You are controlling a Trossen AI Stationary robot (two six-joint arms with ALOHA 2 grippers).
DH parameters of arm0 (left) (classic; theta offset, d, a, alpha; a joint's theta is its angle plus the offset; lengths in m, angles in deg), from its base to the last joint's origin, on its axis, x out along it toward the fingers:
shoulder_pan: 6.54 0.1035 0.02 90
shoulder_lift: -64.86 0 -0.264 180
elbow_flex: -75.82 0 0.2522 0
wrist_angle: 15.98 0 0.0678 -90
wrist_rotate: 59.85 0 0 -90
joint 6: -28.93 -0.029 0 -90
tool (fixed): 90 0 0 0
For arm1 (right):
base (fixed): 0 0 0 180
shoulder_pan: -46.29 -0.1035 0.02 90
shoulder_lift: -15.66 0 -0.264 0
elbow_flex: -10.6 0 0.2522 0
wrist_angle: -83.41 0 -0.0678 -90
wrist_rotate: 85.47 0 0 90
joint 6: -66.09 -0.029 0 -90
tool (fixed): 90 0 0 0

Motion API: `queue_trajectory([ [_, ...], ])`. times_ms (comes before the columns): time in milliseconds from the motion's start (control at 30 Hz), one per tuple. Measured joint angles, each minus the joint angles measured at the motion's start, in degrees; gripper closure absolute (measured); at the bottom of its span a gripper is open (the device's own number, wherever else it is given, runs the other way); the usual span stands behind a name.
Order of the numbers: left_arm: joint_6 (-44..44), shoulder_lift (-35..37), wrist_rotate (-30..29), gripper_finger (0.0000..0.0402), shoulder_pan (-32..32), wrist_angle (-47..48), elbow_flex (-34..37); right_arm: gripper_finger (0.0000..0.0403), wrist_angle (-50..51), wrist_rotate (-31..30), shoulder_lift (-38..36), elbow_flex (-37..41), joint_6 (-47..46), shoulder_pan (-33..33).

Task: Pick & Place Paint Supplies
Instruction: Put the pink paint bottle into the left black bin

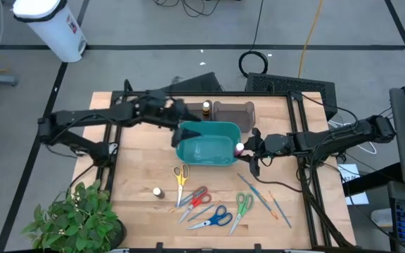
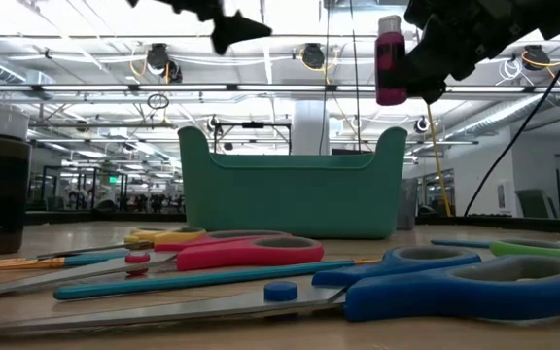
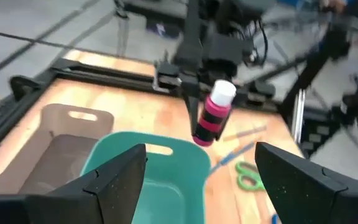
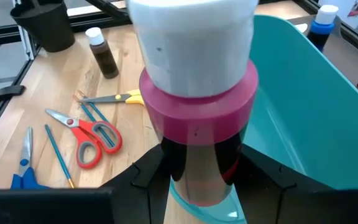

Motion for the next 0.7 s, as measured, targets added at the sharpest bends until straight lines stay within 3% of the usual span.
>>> queue_trajectory([
  [333,-9.83,-14.72,-0.23,0.0092,-5.4,10.93,-19.44,0.0261,-3.15,-0.68,0.01,1.92,-0.14,-0.04],
  [700,-11.09,-21.74,-1.77,0.0092,-8.59,11.35,-24.76,0.0265,-3.19,-2.72,3.53,1.77,-5.29,-0.04],
])
